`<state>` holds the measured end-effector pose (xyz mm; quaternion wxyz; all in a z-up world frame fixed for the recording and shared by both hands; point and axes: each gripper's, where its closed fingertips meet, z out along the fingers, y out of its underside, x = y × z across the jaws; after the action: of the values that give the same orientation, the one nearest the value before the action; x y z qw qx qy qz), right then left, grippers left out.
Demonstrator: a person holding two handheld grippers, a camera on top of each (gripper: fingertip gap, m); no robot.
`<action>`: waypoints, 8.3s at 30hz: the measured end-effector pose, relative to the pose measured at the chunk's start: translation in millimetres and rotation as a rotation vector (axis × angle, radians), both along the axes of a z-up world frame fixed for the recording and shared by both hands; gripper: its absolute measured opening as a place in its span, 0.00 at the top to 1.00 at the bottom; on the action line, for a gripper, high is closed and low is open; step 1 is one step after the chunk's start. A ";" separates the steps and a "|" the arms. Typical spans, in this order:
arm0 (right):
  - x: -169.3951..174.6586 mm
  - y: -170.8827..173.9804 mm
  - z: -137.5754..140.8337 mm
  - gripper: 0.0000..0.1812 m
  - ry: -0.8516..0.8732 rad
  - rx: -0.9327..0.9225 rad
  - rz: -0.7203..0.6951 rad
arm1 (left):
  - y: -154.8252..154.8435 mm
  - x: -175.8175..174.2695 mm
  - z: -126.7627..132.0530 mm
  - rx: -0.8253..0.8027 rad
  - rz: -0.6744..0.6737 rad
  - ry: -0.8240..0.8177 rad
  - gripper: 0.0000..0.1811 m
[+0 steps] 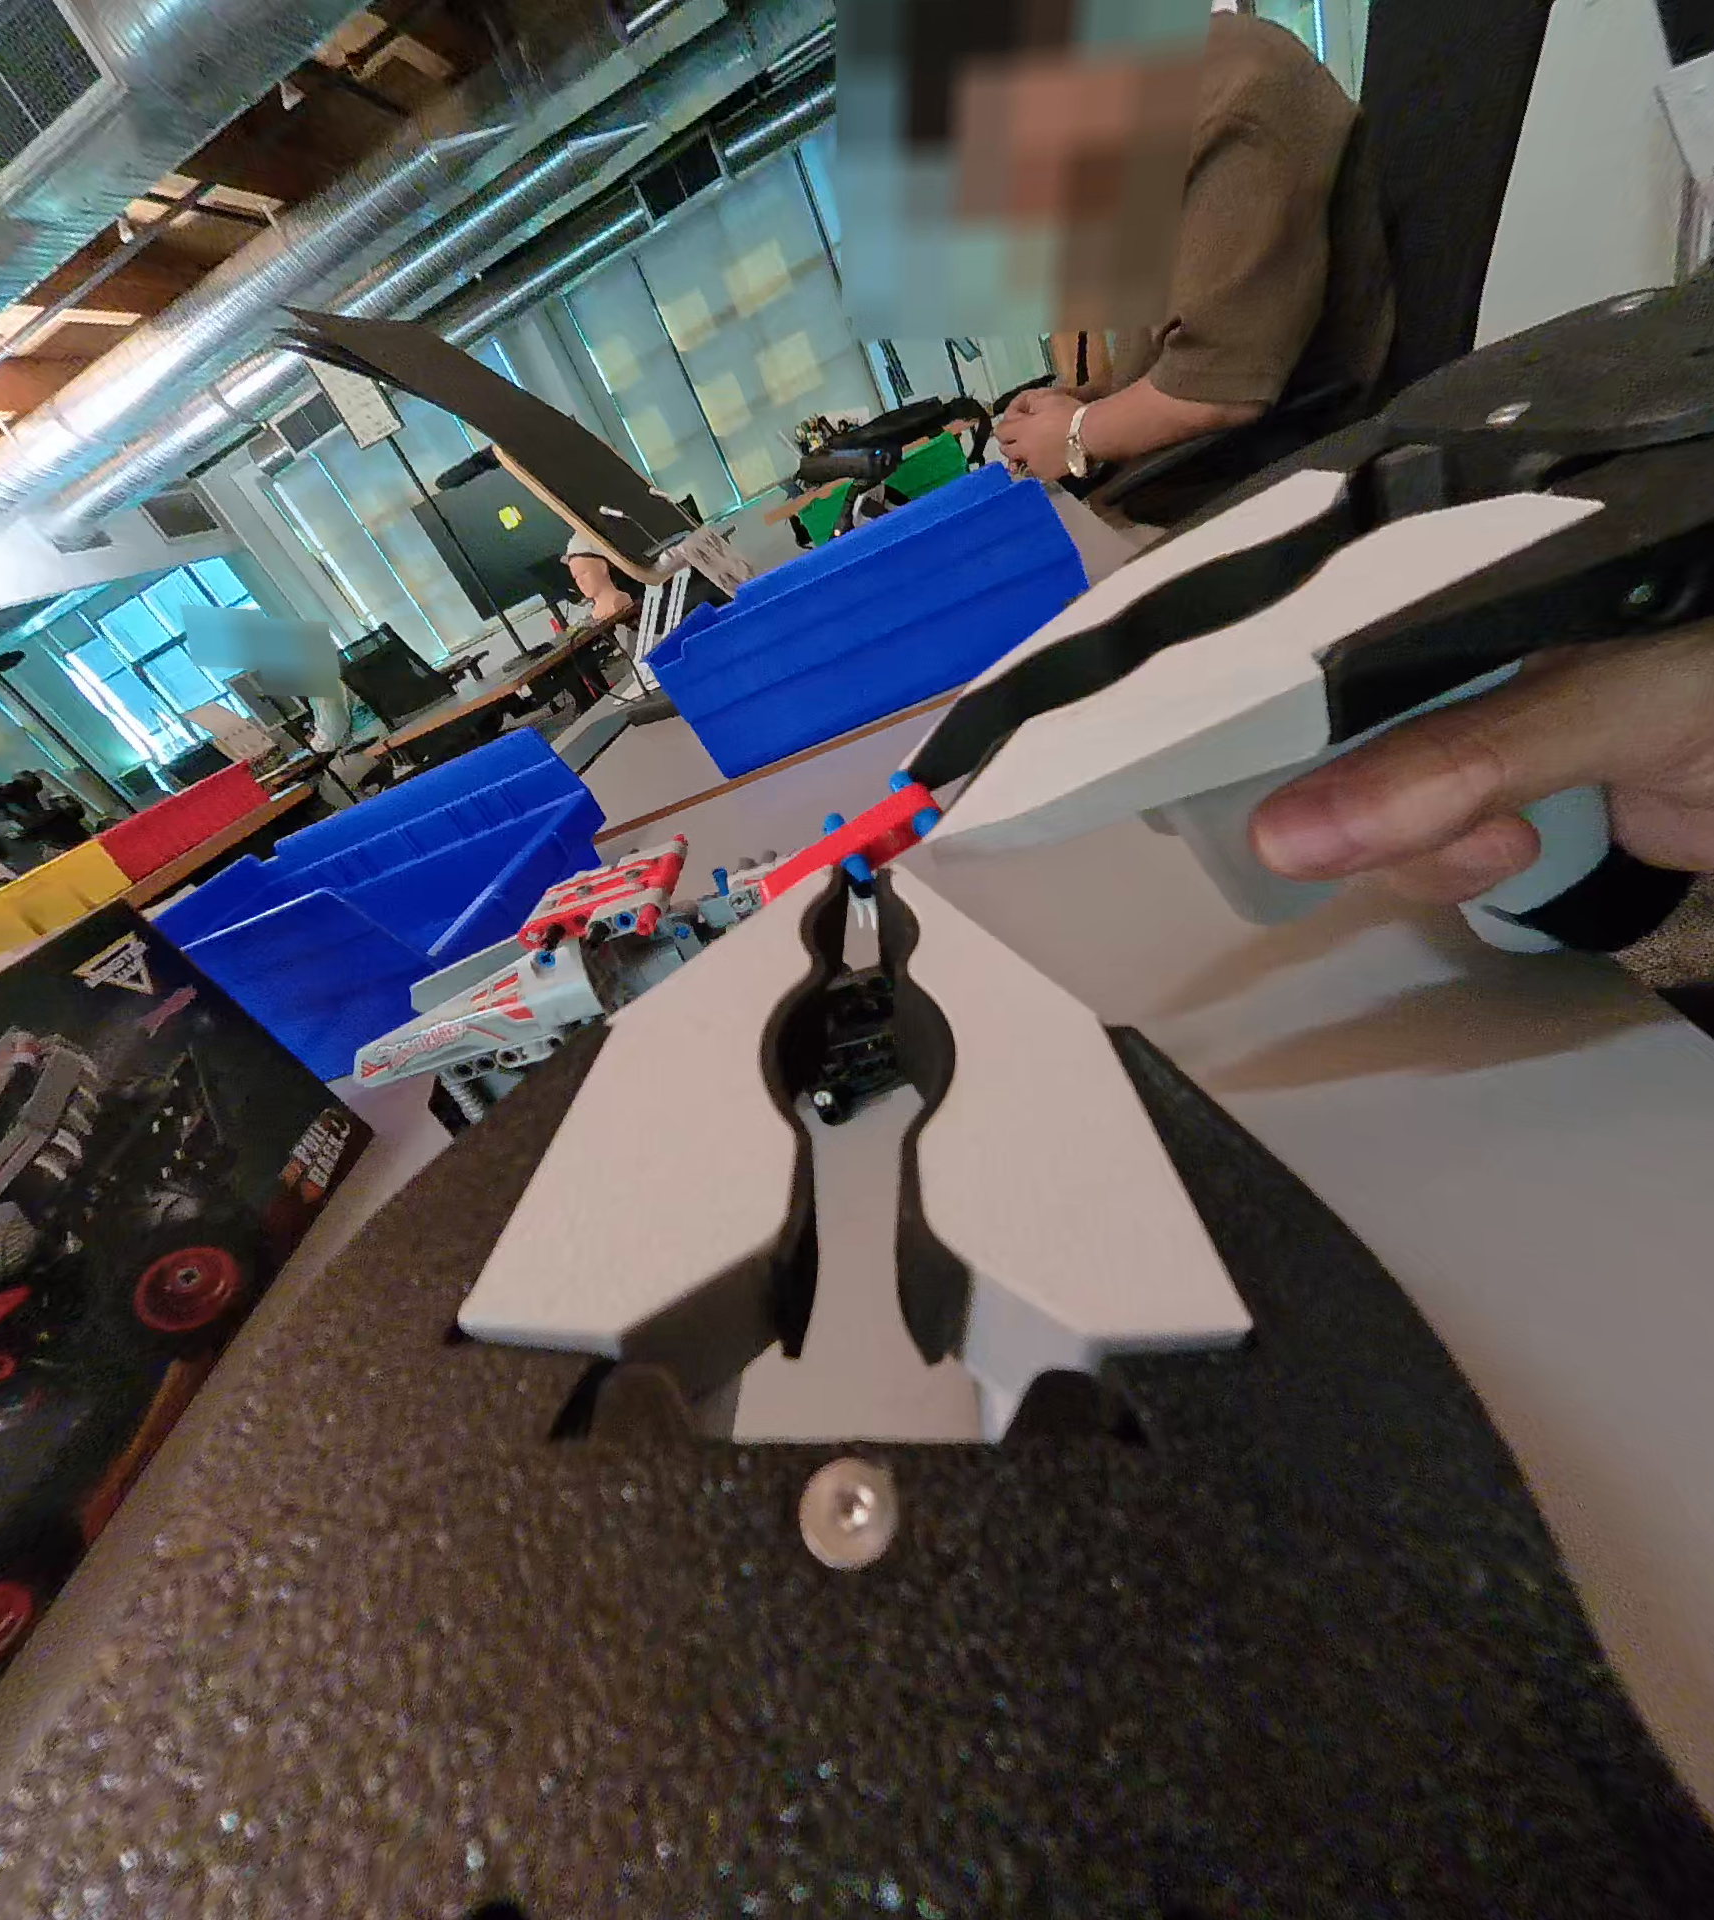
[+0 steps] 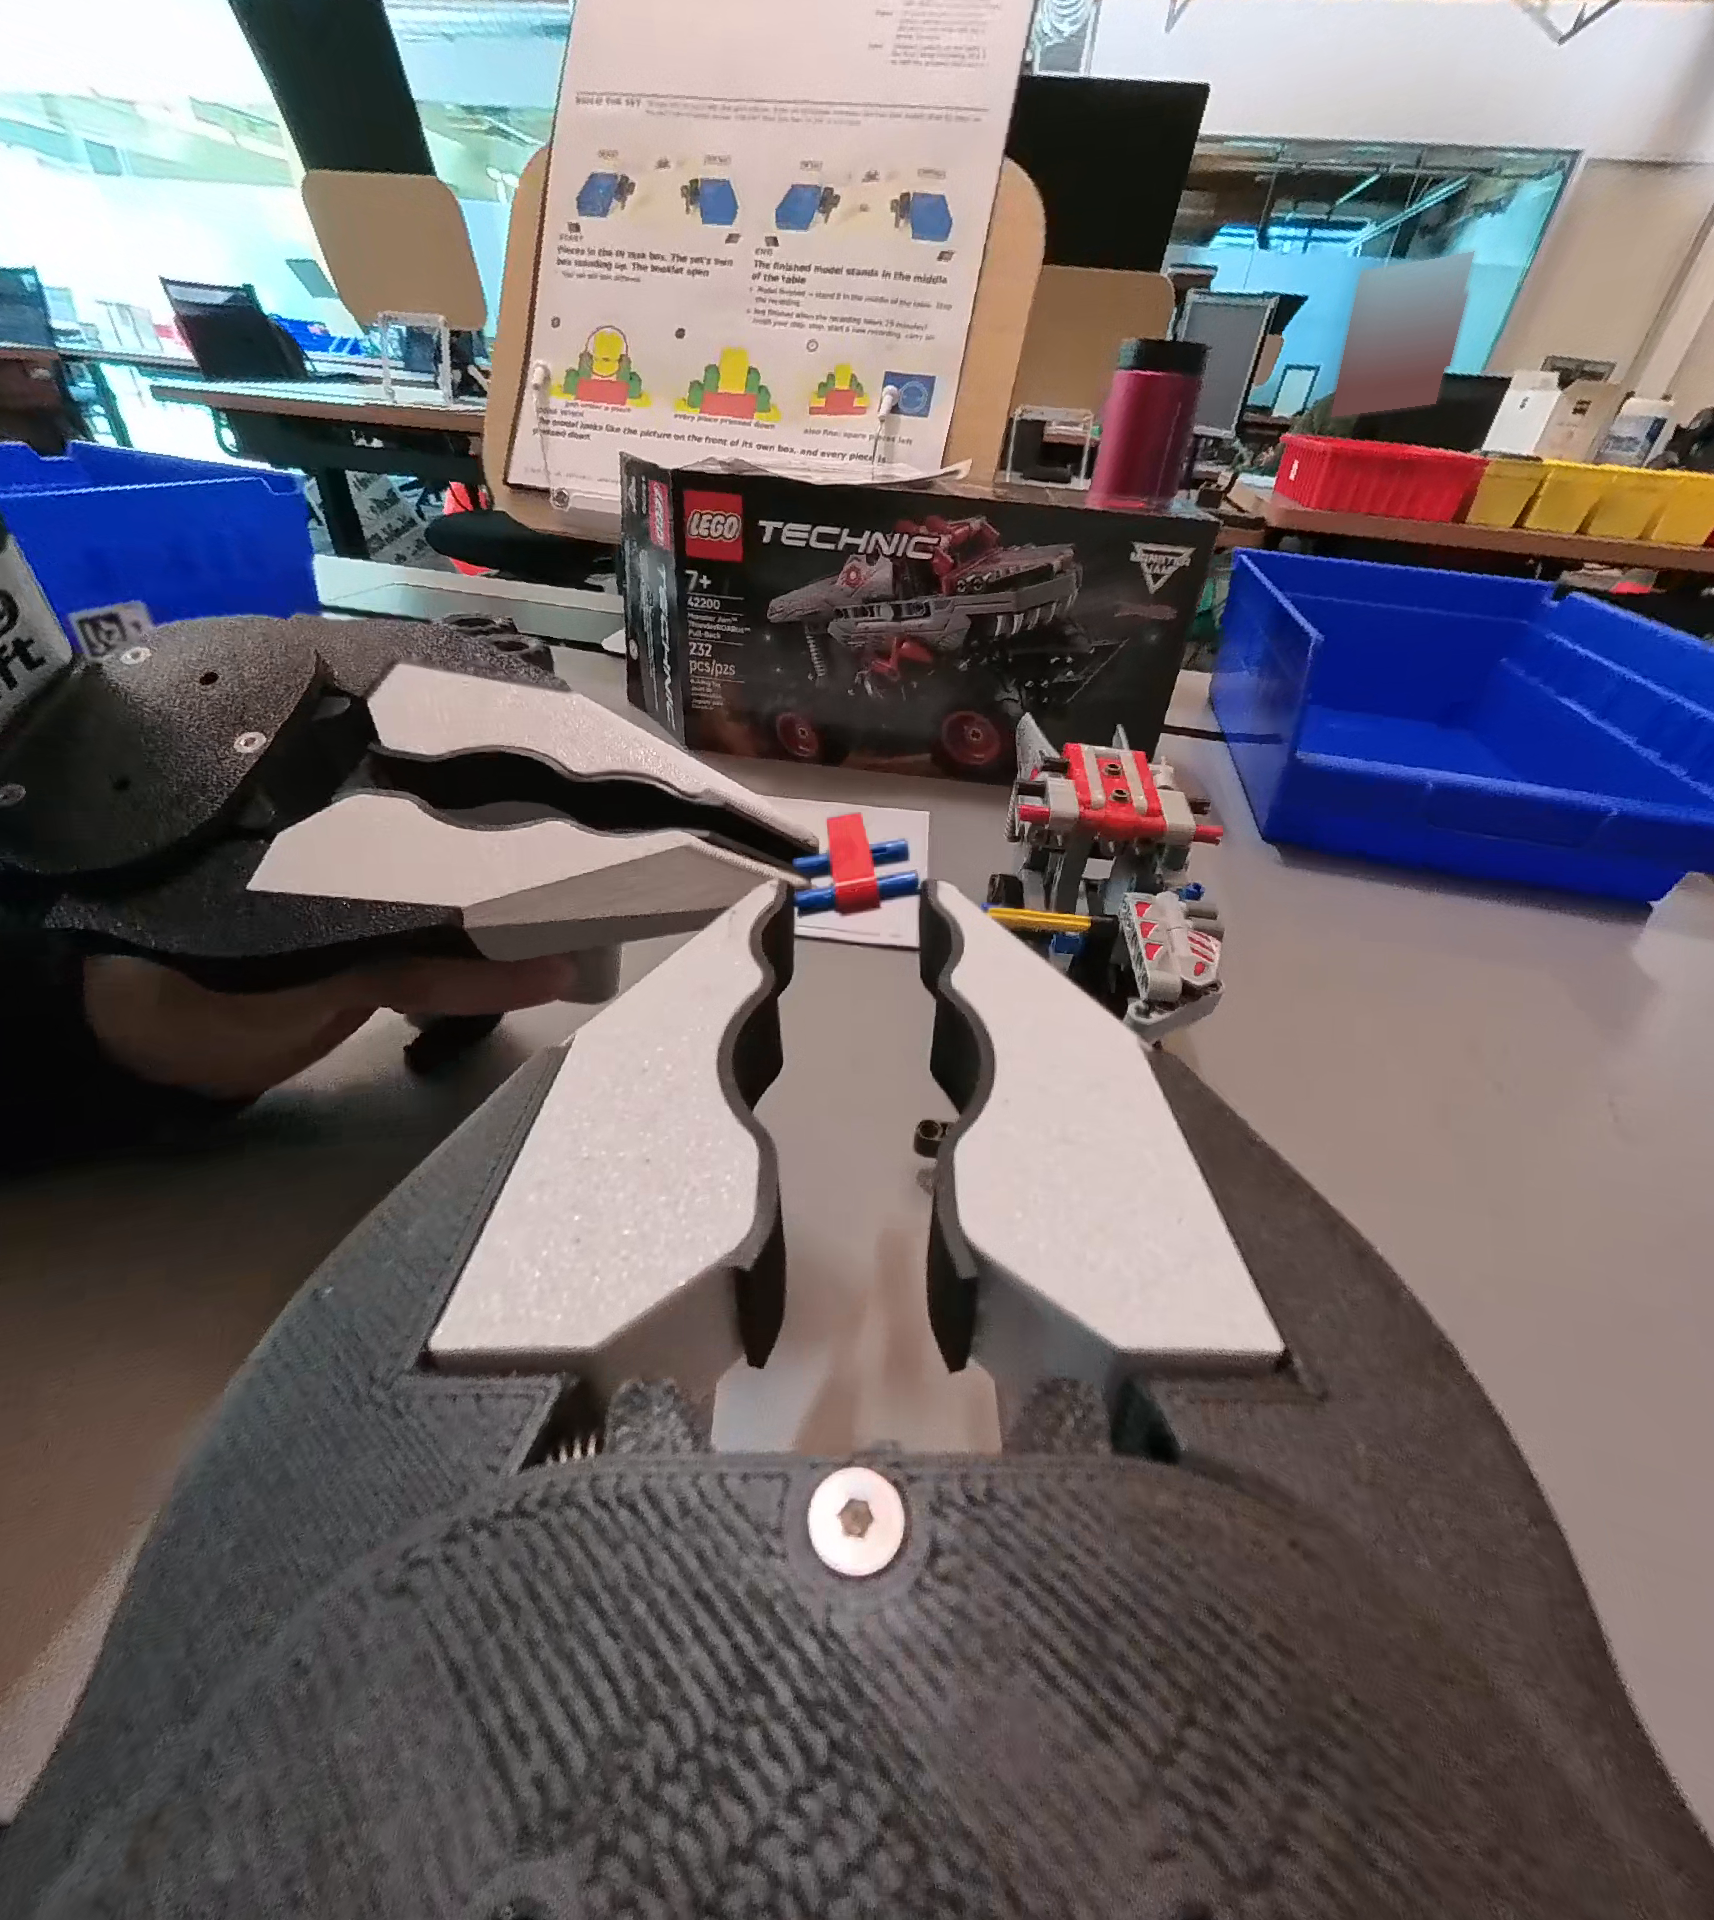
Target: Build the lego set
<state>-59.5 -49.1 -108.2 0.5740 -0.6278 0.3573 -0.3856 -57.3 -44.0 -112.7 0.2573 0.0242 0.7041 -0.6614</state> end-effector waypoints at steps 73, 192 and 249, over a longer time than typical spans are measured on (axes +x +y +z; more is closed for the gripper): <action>-1.8 7.5 9.6 0.96 -0.080 -0.068 -0.049 | 7.3 2.3 16.3 -0.125 -0.084 0.193 0.99; 66.5 -65.2 -38.1 0.73 0.320 0.031 0.234 | -46.2 37.3 -6.2 0.087 0.149 -0.187 0.99; 44.6 -47.5 -27.2 0.72 0.235 0.010 0.404 | -41.5 49.0 -8.0 0.069 0.180 -0.107 0.99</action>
<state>-14.9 -96.6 -135.4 0.5971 -0.7242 0.2908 -0.1854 -8.4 -85.5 -120.7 0.3517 0.0052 0.7111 -0.6088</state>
